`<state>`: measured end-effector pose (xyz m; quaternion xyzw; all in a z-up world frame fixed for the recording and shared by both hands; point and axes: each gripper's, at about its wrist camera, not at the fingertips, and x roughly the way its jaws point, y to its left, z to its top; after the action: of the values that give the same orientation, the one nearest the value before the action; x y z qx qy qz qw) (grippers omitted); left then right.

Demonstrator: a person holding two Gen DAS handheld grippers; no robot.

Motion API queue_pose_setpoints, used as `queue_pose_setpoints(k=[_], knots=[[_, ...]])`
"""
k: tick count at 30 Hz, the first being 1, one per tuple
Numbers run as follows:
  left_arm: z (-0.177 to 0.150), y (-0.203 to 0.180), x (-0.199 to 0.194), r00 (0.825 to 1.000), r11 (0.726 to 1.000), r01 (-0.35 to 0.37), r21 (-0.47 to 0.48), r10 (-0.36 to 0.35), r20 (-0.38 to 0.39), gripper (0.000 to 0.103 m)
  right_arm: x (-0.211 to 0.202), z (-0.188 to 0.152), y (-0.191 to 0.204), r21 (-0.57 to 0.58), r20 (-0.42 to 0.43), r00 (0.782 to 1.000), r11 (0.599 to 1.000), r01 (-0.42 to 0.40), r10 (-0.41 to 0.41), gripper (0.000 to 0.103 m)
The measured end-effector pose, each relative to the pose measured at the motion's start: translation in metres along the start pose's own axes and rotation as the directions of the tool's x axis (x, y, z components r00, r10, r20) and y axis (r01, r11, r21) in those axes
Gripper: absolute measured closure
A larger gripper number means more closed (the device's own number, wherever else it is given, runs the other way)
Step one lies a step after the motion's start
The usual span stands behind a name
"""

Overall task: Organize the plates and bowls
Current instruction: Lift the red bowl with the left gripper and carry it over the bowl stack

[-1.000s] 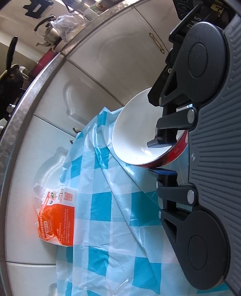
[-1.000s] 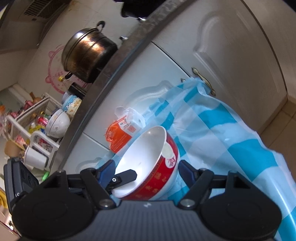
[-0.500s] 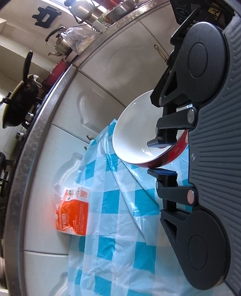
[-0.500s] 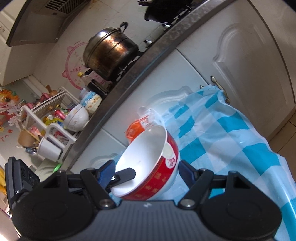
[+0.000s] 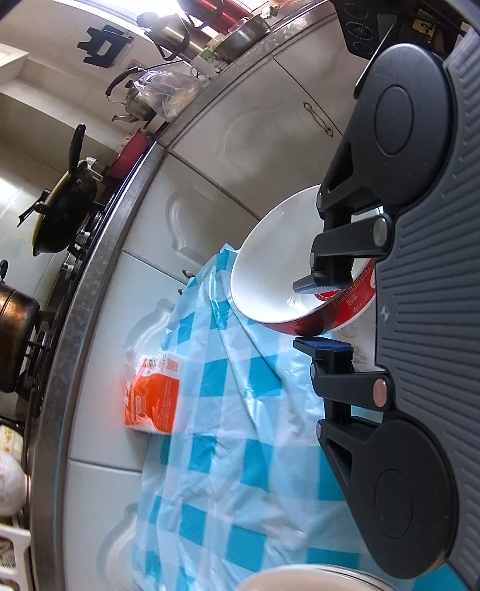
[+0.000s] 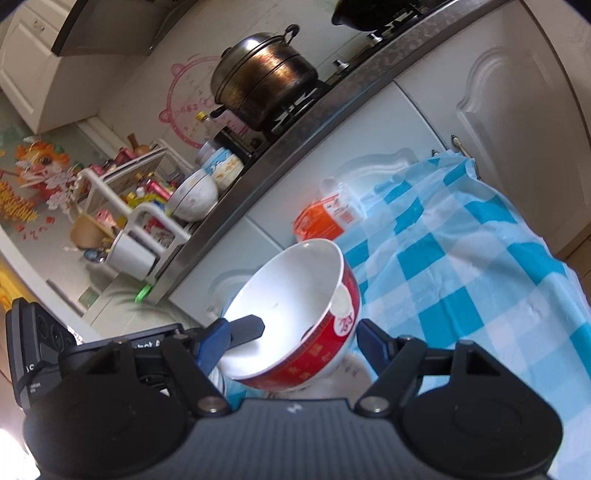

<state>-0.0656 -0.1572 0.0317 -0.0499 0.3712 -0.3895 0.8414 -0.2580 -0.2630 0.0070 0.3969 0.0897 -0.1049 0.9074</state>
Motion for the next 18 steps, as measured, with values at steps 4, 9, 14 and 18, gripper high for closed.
queue_pose_setpoints(k=[4,9,14,18], knots=[[-0.015,0.007,-0.008,1.000,1.000,-0.008,-0.029,0.008,-0.001,0.080,-0.005,-0.012,0.006,-0.014,-0.022,1.000,1.000,0.001,-0.001,0.027],[-0.031,0.014,-0.015,1.000,0.998,-0.018,-0.055,0.018,-0.008,0.079,-0.009,-0.024,0.008,-0.024,-0.043,0.999,1.000,0.008,-0.009,0.027],[-0.042,0.017,-0.019,1.000,0.997,-0.030,-0.069,0.029,-0.009,0.080,-0.009,-0.032,0.012,-0.053,-0.056,0.998,0.998,0.022,-0.025,0.027],[-0.047,0.017,-0.021,0.999,0.997,-0.039,-0.065,0.039,-0.001,0.080,-0.009,-0.039,0.013,-0.077,-0.065,0.997,0.996,0.035,-0.040,0.027]])
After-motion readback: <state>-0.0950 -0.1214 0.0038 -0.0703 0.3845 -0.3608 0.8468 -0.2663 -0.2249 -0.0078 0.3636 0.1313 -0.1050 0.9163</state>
